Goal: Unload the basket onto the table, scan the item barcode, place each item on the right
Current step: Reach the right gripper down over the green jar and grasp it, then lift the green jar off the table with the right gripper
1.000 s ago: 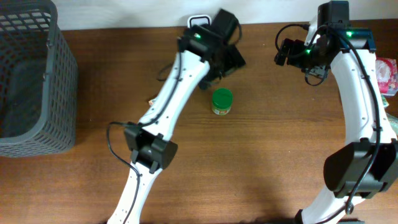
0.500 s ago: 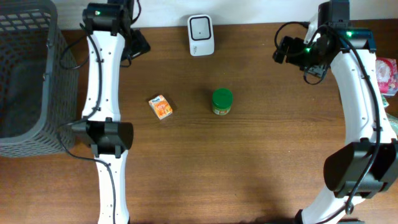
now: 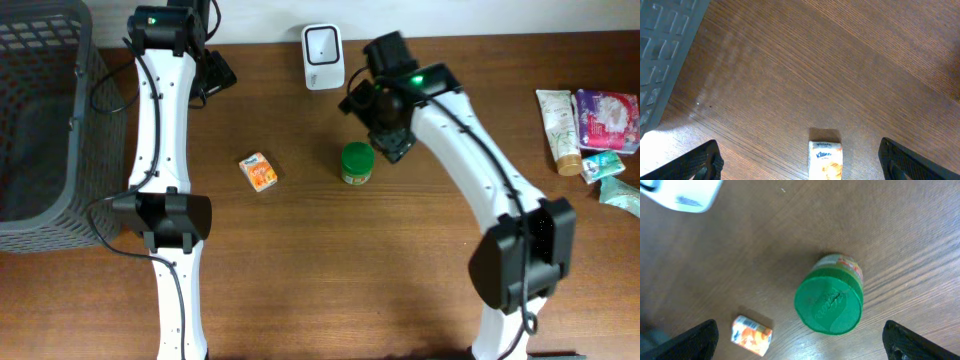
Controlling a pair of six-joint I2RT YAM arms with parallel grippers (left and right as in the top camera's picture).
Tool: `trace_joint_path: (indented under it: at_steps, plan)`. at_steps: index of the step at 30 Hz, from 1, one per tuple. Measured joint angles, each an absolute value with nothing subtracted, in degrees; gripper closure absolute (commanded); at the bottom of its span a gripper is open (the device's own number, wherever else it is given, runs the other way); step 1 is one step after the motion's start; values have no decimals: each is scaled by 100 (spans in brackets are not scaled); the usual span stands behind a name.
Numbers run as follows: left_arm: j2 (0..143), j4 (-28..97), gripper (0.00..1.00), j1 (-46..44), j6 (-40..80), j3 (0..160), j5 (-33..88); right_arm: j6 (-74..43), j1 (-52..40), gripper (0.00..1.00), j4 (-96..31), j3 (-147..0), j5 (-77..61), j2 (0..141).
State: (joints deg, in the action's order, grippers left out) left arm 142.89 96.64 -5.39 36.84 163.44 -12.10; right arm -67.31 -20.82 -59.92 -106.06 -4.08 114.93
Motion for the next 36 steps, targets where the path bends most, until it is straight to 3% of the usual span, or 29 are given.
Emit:
trace_joint_path:
  at_steps: [5, 9, 18, 23, 36]
  plan:
    - [14289, 9664, 1, -539, 3684, 16344, -1210, -7247, -2211, 1, -5999, -10593, -283, 12269]
    - [14289, 9664, 1, -539, 3684, 16344, -1210, -7293, -2211, 12, -5996, -10593, -281, 12348]
    - [14289, 9664, 1, -539, 3684, 16344, -1210, -6973, -2211, 12, -5955, -10263, -259, 12355]
    - [14289, 9664, 1, -539, 3684, 16344, -1210, -6702, -2211, 29, -5977, -10175, -257, 12381]
    - [14289, 9668, 1, -539, 3684, 16341, -1210, -5951, -2211, 37, -6895, -10687, -364, 12381]
